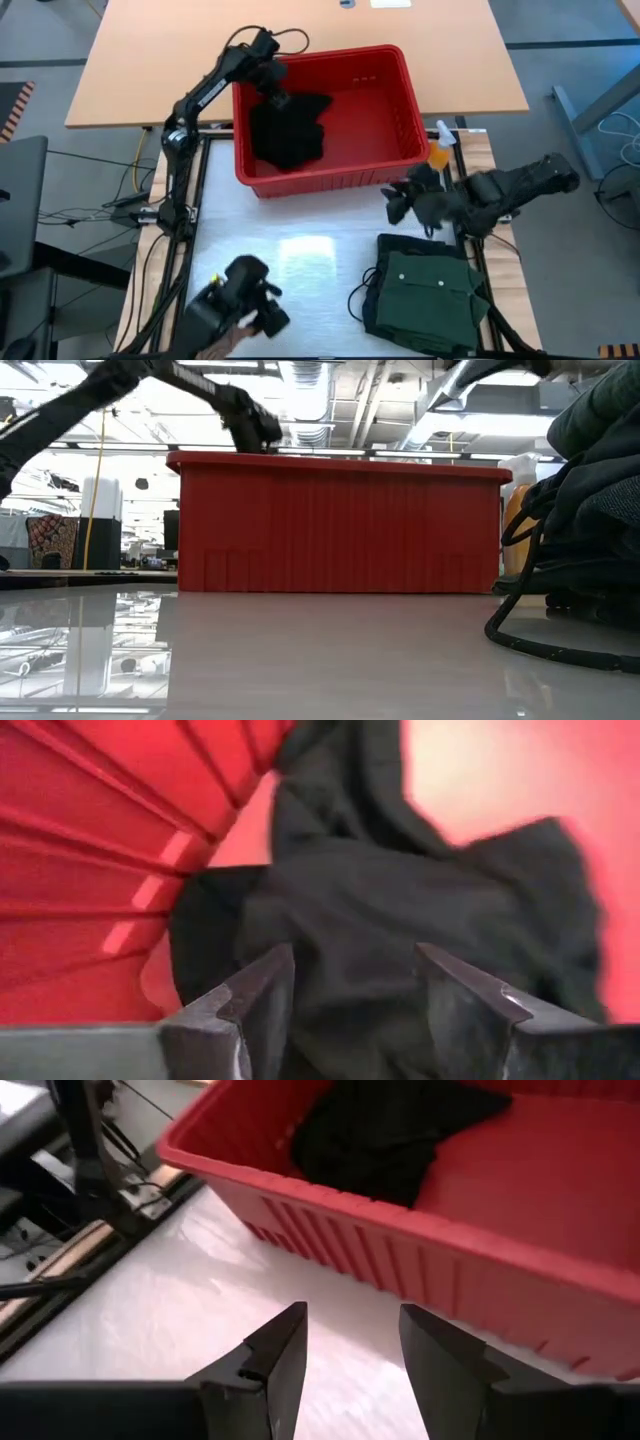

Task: Fold laundry
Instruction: Remove the black shirt from the red bin

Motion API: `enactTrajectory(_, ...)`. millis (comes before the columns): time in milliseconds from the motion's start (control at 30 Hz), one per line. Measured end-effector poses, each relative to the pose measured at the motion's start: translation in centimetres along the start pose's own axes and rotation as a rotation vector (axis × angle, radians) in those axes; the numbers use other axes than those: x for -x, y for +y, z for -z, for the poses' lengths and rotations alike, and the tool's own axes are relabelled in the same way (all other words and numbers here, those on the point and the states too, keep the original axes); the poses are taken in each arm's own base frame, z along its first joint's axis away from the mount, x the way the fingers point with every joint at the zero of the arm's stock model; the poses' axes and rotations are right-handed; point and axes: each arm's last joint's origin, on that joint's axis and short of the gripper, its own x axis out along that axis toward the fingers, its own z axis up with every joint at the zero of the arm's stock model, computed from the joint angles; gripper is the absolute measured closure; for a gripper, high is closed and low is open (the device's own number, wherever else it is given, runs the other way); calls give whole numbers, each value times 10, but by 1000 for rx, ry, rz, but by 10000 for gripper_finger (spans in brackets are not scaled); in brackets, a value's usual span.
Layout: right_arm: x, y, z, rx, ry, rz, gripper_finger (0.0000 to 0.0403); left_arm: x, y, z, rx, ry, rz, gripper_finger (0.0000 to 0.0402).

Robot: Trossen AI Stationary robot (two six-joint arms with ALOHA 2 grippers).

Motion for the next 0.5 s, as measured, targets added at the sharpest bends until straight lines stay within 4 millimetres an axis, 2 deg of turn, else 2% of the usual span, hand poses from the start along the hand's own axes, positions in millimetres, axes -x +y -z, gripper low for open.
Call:
enactTrajectory(67, -8, -6, -9, 12, 22, 4, 216, -21, 13, 2, 7, 21, -30, 199)
enactTrajectory(167, -20, -14, -21, 33, 69, -8, 216, -42, 21, 3, -12, 66, -148, 187)
enactTrajectory(300, -32, -24, -33, 53, 125, -23, 216, -68, 13, 8, -28, 141, -115, 176)
enactTrajectory(500, -40, -33, -39, 72, 167, -27, 216, -86, 0, 11, -41, 184, -71, 175)
